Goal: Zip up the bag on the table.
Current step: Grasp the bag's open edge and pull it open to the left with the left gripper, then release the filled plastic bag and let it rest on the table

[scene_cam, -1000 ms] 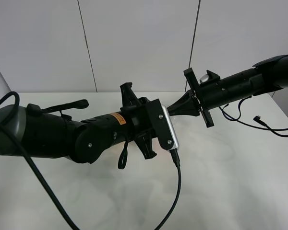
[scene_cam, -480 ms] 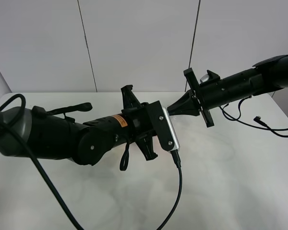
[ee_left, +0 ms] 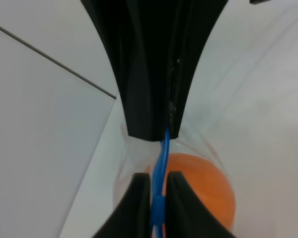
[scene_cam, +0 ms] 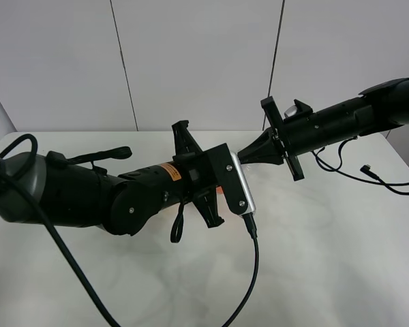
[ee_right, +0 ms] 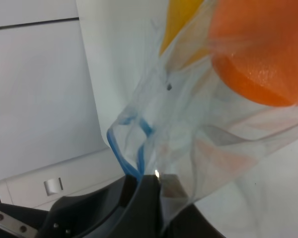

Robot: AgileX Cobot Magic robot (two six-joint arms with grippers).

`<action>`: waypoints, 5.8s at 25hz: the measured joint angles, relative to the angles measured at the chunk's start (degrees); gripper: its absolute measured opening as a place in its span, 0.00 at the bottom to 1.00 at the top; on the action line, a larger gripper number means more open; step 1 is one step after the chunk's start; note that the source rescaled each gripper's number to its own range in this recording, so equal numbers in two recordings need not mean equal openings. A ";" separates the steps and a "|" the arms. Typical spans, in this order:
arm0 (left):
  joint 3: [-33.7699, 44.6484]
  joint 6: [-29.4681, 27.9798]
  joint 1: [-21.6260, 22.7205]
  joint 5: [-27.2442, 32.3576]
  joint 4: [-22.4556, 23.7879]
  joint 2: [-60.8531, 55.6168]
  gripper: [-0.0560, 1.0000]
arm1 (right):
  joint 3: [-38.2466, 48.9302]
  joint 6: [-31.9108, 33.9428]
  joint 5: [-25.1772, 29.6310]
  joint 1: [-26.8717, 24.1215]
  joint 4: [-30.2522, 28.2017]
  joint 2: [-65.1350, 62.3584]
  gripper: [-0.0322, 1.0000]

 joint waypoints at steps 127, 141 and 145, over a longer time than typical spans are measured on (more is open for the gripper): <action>-24.22 -59.26 47.16 83.45 12.34 0.37 0.89 | 0.00 1.02 3.00 0.34 0.48 0.05 0.03; -27.43 -65.70 47.19 98.11 29.70 -1.73 0.89 | 0.00 1.02 3.13 0.34 0.48 0.05 0.03; -22.88 -66.30 47.19 98.63 30.09 -7.88 0.89 | 0.00 1.02 3.13 0.34 0.48 0.05 0.03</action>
